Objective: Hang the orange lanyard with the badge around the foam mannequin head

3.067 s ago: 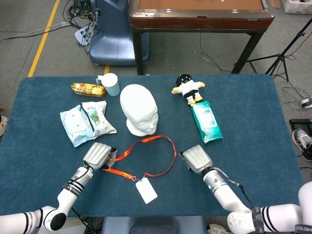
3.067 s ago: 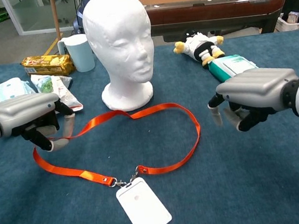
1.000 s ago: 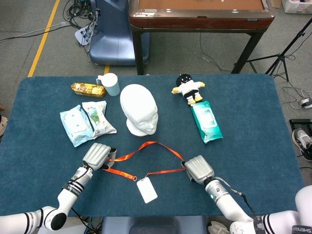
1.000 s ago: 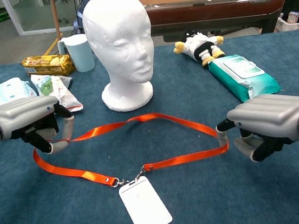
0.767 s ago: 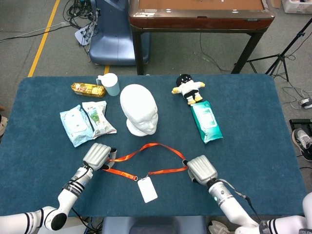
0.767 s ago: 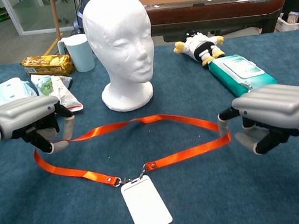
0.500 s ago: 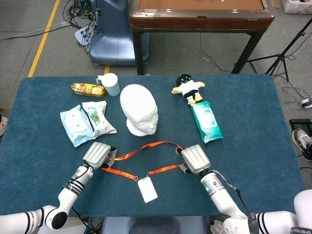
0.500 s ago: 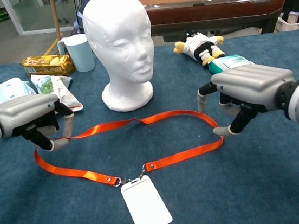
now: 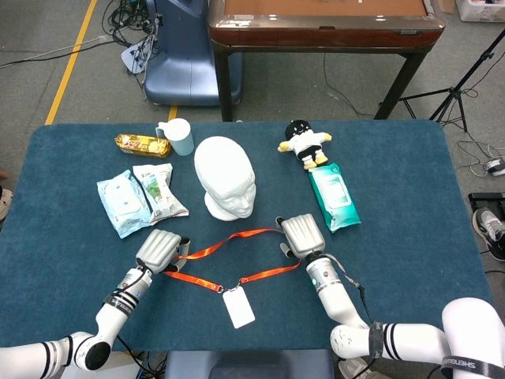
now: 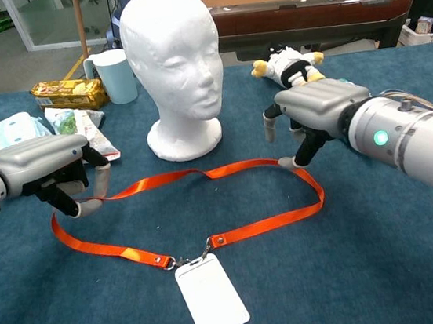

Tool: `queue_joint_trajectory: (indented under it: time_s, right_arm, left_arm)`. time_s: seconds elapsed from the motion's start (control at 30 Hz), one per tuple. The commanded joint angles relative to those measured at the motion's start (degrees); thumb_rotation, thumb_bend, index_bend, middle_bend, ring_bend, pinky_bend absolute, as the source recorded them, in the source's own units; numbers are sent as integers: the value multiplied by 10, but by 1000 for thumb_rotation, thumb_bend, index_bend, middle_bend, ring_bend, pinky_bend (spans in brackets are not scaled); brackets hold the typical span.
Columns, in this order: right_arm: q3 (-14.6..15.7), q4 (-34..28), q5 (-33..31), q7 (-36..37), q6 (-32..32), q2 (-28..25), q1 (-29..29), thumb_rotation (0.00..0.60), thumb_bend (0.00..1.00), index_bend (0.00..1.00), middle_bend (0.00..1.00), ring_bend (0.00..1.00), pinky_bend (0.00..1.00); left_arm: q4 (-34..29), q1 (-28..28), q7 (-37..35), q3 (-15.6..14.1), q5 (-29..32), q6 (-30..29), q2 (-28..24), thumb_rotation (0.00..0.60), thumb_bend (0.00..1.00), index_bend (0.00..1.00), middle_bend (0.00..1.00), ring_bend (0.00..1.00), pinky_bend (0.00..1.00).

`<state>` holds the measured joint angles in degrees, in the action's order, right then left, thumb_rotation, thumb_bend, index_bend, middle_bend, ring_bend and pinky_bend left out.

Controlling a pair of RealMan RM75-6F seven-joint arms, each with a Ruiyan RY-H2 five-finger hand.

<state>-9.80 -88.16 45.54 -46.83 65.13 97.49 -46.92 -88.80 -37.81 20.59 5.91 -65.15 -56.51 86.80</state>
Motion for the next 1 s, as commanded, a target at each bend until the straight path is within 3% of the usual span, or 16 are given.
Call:
queue_joint_trajectory:
  time_s: [0.03,0.33,1.0]
  right_arm:
    - [-17,34,-26,-22,-17,25,-22,600,324,385,921,1000,1000]
    - [-36,106,-74,-47,-58,75,-63,600,344,406,922,1000,1000]
    - [-41,157,-101,-53,-75,115,-94,600,385,475,926,1000,1000]
  left_arm:
    - [-1,0,1,0,1,0,0,600,398,622,1000,1000,891]
    - [0,-1,3,0,6,0,0,600,397,622,1000,1000,891]
    - [6,2,-8,-3,3,1,-2,600,397,622,1000,1000,891]
